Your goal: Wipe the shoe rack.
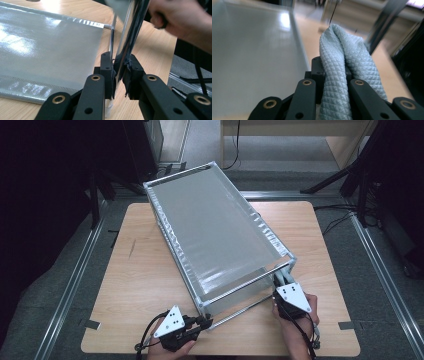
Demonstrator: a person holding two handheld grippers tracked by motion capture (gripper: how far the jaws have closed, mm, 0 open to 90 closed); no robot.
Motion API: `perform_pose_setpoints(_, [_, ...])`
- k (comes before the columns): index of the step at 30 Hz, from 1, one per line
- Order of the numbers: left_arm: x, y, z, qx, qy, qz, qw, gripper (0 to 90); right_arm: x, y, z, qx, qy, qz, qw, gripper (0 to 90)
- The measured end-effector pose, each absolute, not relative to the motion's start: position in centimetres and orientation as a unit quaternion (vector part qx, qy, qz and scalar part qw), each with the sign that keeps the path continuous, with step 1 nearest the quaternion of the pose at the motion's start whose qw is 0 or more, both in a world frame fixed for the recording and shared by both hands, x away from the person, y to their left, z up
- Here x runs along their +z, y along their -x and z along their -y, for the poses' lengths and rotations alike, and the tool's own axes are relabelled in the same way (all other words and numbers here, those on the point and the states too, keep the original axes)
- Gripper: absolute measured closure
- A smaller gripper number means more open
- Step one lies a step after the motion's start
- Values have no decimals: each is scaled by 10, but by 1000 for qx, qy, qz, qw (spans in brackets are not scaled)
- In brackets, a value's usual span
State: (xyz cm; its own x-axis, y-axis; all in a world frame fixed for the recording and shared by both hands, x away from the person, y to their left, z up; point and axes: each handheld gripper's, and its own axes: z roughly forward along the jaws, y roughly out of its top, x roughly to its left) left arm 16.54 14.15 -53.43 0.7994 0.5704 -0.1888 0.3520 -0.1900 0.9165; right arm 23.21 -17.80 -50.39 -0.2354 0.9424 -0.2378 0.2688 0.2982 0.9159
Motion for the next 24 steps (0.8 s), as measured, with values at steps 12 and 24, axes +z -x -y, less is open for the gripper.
perform_pose_setpoints(12, [-534, -164, -141, 102, -765, -304, 559, 794, -544, -253, 167, 331, -429, -774, 327, 794])
perform_pose_setpoints(24, [-535, -166, -145, 105, -758, -316, 561, 791, -552, -246, 153, 365, -430, -792, 233, 809])
